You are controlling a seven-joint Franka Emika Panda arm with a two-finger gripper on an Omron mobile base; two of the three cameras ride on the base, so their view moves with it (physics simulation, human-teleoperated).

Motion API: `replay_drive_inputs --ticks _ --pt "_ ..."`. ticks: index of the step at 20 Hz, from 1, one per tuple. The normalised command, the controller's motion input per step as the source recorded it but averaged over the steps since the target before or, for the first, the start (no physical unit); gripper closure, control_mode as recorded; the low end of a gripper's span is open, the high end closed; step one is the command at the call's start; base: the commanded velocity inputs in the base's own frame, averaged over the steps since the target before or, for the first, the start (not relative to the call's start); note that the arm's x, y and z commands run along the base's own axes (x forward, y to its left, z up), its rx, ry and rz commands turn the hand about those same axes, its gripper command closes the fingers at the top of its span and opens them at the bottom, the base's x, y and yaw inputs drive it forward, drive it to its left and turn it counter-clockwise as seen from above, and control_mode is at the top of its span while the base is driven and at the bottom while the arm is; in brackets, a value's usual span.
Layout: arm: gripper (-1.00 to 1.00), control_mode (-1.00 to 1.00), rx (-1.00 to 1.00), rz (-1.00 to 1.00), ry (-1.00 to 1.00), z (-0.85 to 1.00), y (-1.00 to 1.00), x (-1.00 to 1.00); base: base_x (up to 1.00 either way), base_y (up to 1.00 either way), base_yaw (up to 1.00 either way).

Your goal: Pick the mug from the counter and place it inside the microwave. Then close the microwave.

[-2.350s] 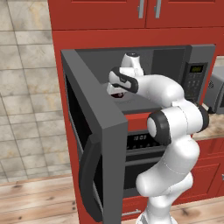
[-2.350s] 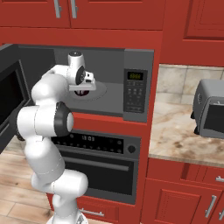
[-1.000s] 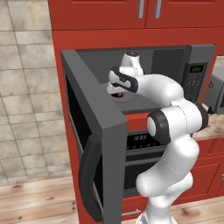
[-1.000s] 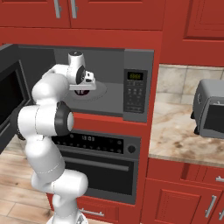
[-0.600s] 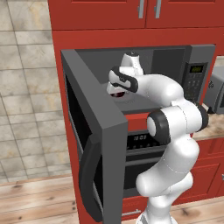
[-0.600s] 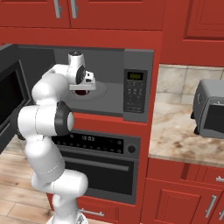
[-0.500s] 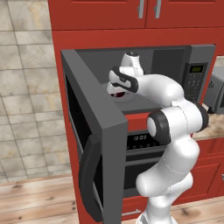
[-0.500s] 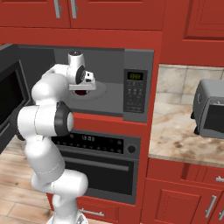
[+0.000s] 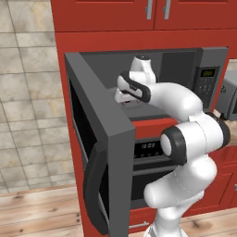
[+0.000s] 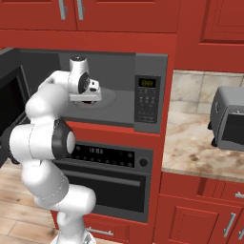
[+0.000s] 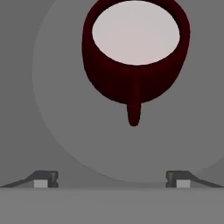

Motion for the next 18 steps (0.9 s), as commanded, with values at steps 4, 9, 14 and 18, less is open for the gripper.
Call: replay_drive_inputs --ticks 4,9,14,18 --pt "-1.00 -1.00 0.00 0.00 -0.04 0.00 -0.02 -0.42 0.00 0.00 0.00" --pt "-1.00 -1.00 0.00 -0.01 -0.06 0.00 -0.09 -0.45 0.00 0.00 0.00" --pt "-1.00 -1.00 0.00 -0.01 -0.08 0.02 -0.15 -0.59 0.00 0.00 0.00" --pt "-1.00 -1.00 0.01 0.00 -0.08 0.16 -0.11 -0.71 0.00 0.00 0.00"
